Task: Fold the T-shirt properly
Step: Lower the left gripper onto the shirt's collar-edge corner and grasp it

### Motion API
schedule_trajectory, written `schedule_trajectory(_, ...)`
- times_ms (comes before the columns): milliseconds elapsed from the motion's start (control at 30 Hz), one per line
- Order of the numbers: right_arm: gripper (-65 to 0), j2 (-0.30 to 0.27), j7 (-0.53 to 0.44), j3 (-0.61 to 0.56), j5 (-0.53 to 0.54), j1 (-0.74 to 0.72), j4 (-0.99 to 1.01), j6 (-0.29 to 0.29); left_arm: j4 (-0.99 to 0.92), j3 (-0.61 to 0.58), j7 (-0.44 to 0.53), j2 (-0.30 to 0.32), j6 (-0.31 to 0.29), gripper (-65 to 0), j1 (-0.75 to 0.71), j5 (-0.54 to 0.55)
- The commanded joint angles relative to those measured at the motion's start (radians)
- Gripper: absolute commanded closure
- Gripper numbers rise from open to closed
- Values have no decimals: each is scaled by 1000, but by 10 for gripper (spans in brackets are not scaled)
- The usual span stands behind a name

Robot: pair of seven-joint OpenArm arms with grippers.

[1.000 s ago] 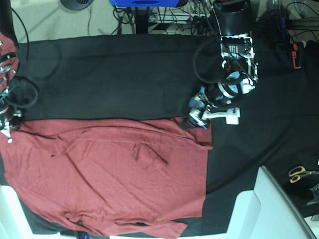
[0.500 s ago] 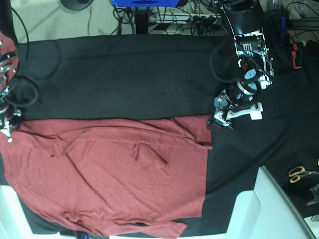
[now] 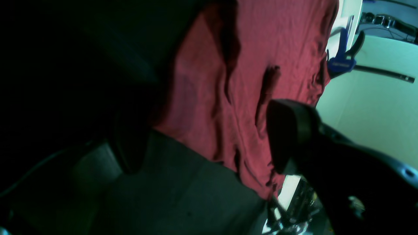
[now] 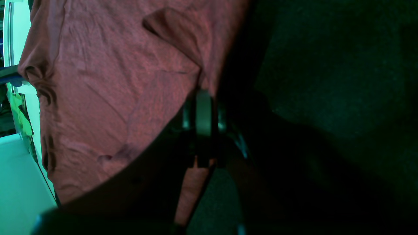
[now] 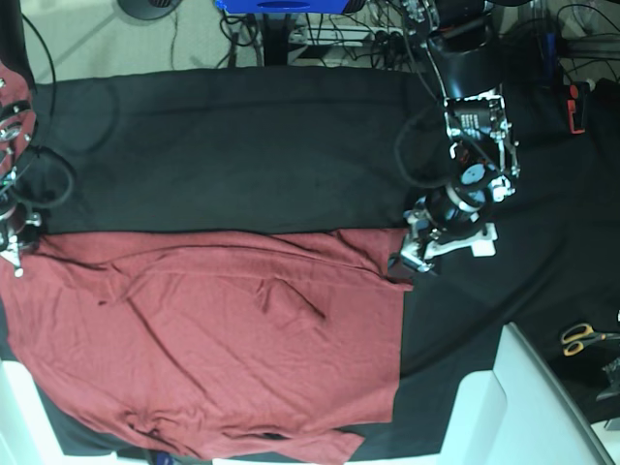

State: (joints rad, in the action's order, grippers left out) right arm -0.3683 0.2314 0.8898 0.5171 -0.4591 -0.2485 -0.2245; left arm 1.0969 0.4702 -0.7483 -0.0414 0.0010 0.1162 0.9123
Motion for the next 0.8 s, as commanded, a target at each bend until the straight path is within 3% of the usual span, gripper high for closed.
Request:
schedule_trajectory(0, -5, -19, -4, -2, 1, -19, -15, 0, 10, -29, -6, 1, -5, -532, 21, 6)
schedule_trajectory(233, -3, -19, -4, -2, 1, -19, -15, 0, -5, -37, -1, -1, -3, -520, 37, 6)
schedule_trajectory(300, -3, -21, -4, -2, 1, -19, -15, 0, -27, -17, -1, -1, -3, -461, 40, 6)
schedule_trajectory(467, -3, -31, -4, -1, 1, -19, -15, 0, -82, 22, 17, 4, -3, -244, 43, 4)
schedule_trajectory(533, -3, -31, -4, -1, 1, -19, -15, 0, -93, 6, 54, 7, -3, -211, 43, 4)
schedule_trajectory(767, -3, -31, -4, -1, 1, -19, -16, 0, -142, -51, 117, 7, -3, -186, 46, 4)
